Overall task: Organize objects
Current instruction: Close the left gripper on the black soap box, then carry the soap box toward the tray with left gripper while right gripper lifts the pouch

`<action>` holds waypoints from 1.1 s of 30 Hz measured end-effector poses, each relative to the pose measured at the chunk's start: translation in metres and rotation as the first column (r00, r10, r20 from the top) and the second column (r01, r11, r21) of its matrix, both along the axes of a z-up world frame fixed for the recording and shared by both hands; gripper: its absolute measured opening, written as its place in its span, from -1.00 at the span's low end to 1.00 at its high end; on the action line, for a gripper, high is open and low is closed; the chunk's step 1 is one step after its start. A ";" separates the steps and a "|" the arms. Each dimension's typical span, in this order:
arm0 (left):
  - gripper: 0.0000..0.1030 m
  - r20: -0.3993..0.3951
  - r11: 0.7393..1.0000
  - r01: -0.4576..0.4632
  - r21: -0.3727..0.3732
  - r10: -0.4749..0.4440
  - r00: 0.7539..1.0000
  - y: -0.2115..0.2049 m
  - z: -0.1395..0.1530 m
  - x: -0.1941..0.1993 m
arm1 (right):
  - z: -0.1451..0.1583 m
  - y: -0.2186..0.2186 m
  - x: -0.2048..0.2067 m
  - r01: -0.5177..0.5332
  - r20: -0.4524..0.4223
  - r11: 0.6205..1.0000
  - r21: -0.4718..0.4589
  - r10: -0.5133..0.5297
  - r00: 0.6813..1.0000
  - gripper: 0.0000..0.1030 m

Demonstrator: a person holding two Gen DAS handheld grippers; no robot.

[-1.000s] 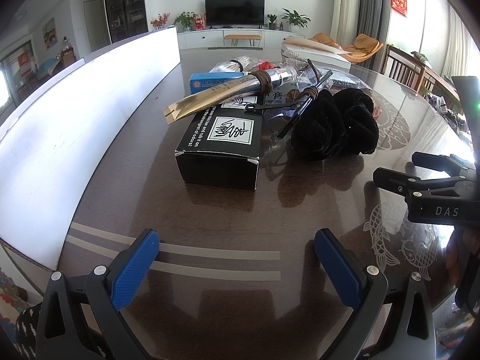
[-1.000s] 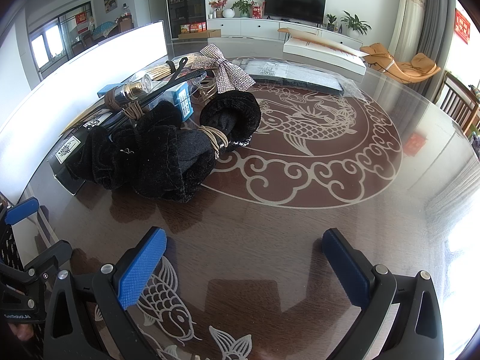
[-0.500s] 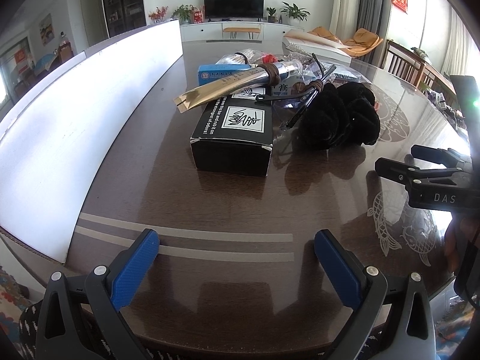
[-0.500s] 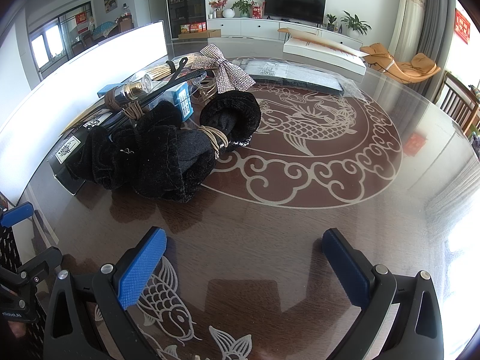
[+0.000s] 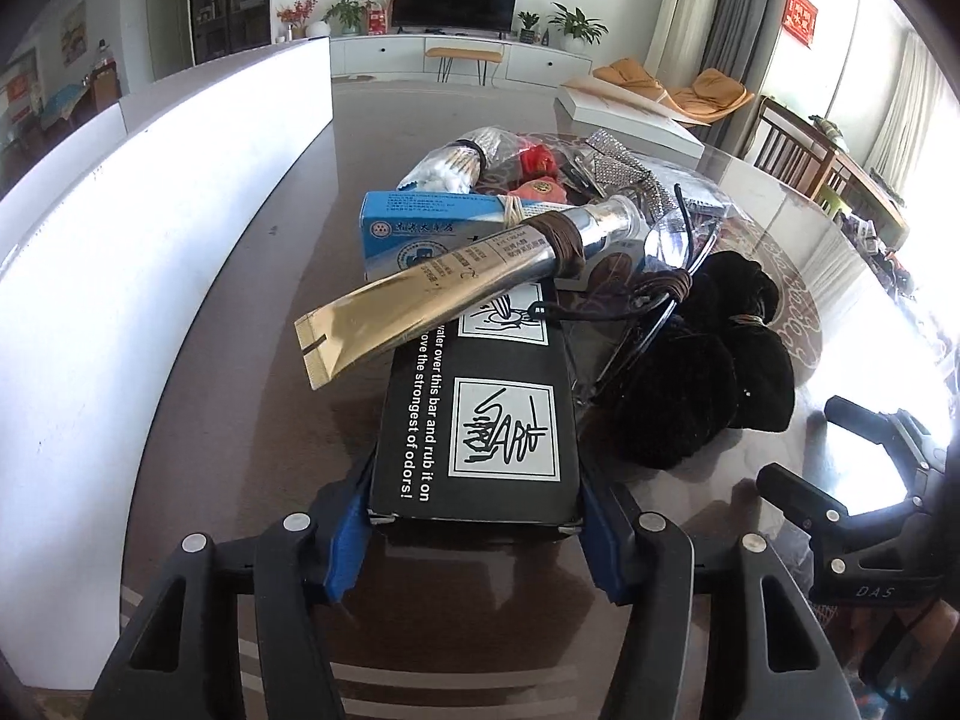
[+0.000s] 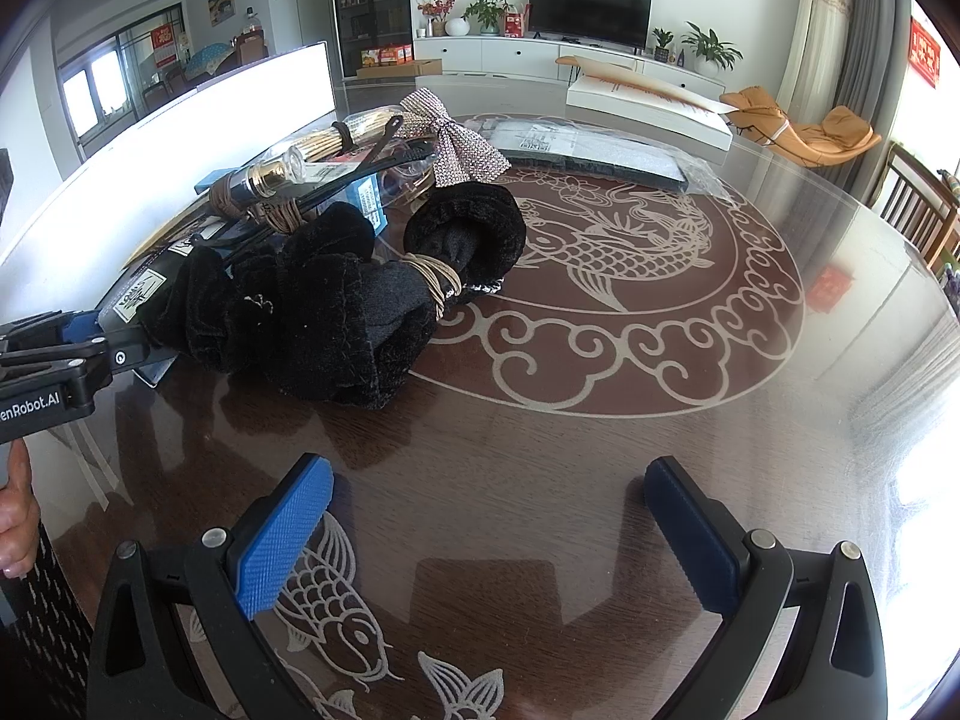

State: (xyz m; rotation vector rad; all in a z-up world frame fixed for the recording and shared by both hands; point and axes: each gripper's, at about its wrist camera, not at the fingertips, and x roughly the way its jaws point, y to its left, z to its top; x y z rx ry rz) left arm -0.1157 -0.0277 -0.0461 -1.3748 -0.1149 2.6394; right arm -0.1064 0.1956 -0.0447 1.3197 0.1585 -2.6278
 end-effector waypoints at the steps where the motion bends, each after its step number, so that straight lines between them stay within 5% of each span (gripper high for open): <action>1: 0.14 0.008 1.000 -0.001 0.015 0.001 1.000 -0.003 0.000 0.008 | 0.000 0.000 0.000 0.000 0.000 1.000 0.000 0.000 1.000 1.00; 7: 0.19 0.023 0.998 -0.046 -0.039 0.047 0.999 -0.008 -0.003 0.070 | 0.001 -0.001 0.001 0.001 0.001 1.000 0.000 -0.001 1.000 1.00; 11: 0.51 0.015 0.997 -0.076 -0.022 0.076 0.997 -0.011 -0.002 0.064 | 0.003 -0.002 -0.003 -0.029 0.041 1.000 0.004 0.028 0.999 1.00; 15: 0.48 0.039 0.997 -0.075 -0.035 0.076 0.996 -0.008 -0.005 0.047 | 0.025 0.013 -0.024 0.030 0.139 0.988 -0.154 -0.009 0.990 1.00; 17: 0.15 0.015 0.995 -0.072 -0.074 0.073 0.997 -0.003 -0.005 0.048 | 0.036 0.011 -0.041 0.050 0.154 0.979 -0.196 -0.020 0.988 0.99; 20: 0.13 -0.001 0.994 -0.075 -0.075 0.075 0.997 -0.003 -0.004 0.055 | 0.032 -0.005 -0.069 0.047 0.219 0.970 -0.237 0.006 0.976 0.58; 24: 0.12 -0.045 0.995 -0.075 -0.062 0.072 0.996 -0.008 0.007 0.076 | 0.030 -0.012 -0.078 0.056 0.245 0.970 -0.237 0.004 0.970 -0.32; 33: 0.12 -0.131 0.989 -0.113 0.094 0.124 0.984 -0.036 0.051 0.104 | 0.036 0.040 -0.042 0.049 0.244 0.991 -0.123 -0.018 0.970 -0.30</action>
